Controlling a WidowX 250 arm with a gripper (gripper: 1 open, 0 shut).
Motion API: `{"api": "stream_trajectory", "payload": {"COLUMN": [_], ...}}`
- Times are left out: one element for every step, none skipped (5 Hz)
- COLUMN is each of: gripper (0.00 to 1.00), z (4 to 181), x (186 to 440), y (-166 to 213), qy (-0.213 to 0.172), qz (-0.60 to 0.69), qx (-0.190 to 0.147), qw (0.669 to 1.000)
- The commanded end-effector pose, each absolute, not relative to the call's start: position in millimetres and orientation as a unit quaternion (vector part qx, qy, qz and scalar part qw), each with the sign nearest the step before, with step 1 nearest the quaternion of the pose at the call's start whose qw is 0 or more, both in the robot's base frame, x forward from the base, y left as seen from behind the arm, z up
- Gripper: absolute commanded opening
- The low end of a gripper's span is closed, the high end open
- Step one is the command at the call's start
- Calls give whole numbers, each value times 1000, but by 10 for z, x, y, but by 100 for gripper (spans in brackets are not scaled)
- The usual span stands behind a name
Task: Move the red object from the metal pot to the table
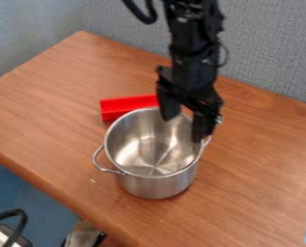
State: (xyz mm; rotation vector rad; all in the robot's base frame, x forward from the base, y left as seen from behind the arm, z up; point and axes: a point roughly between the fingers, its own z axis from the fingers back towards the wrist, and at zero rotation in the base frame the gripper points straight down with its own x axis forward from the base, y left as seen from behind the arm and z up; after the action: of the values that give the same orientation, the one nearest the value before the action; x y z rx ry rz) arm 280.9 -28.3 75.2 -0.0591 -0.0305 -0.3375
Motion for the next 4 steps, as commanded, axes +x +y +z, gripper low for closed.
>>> {"api": "stream_trajectory", "payload": {"gripper": [100,100,100,100], "z": [820,785,830,901], "x": [2904,2987,2940,2889], "y": [-19,163,163,206], "qy": [-44,-58,-60,-68], "qz": [-179,-199,-166,-133], "qx": [-26,-26,-22,-25], "qw": [983,978,984,988]}}
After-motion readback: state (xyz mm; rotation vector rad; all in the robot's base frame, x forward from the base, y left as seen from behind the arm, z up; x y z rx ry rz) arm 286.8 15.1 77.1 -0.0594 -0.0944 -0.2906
